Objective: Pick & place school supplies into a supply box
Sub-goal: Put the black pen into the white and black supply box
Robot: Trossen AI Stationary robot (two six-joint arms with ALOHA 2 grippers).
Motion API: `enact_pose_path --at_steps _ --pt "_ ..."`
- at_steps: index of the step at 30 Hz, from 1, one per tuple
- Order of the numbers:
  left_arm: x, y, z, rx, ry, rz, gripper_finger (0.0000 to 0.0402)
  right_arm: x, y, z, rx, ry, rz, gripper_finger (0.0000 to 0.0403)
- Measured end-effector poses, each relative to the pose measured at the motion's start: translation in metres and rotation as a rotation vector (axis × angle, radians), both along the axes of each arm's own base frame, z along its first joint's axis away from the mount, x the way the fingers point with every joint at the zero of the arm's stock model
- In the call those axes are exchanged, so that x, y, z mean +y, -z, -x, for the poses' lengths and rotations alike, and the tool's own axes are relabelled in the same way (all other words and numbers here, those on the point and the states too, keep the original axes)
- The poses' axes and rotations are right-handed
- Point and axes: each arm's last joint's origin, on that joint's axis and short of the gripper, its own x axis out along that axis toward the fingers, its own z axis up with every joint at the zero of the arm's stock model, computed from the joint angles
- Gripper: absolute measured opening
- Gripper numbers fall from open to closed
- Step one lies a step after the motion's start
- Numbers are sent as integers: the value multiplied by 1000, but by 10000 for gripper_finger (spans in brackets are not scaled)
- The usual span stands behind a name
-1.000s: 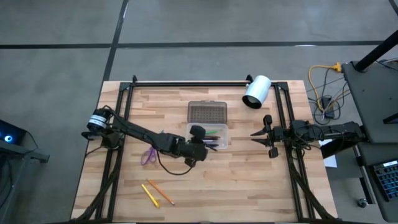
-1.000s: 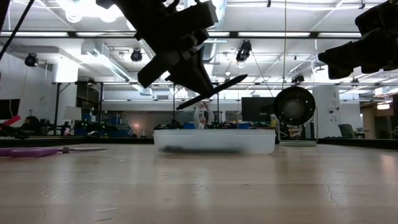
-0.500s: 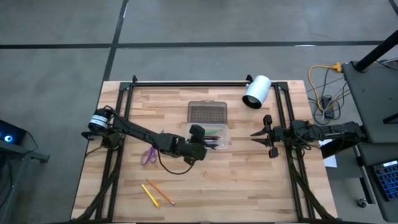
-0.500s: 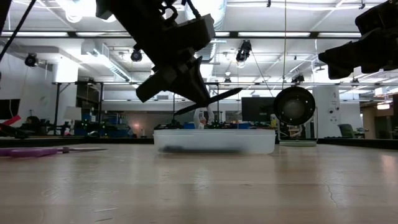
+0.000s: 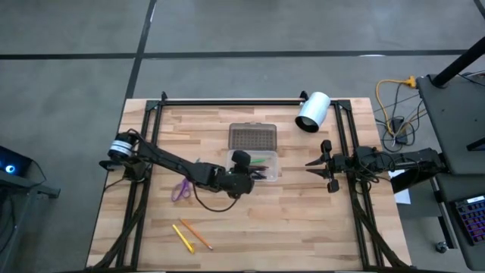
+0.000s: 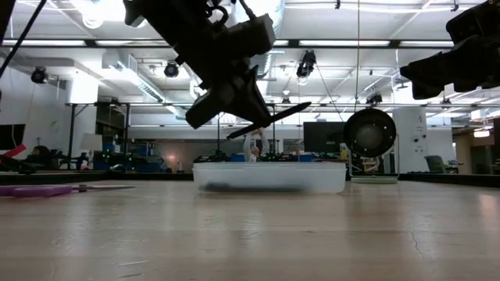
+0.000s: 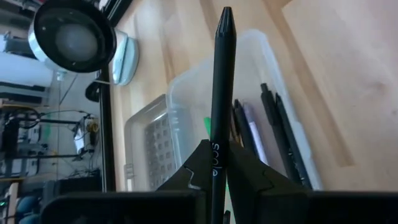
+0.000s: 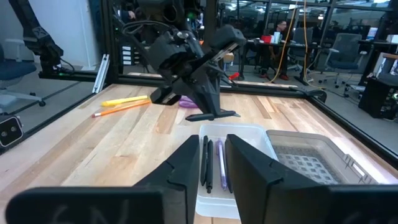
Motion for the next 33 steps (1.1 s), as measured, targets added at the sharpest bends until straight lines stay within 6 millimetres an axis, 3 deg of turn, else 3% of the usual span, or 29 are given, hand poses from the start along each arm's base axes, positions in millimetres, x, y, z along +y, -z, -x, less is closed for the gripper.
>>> enact_pose_path --at_steps 14,33 --pt "4 11 -6 -30 -117 -108 11 0 0 0 1 0 0 80" --pt "4 12 -6 -30 -122 -113 19 0 0 0 0 0 0 72"
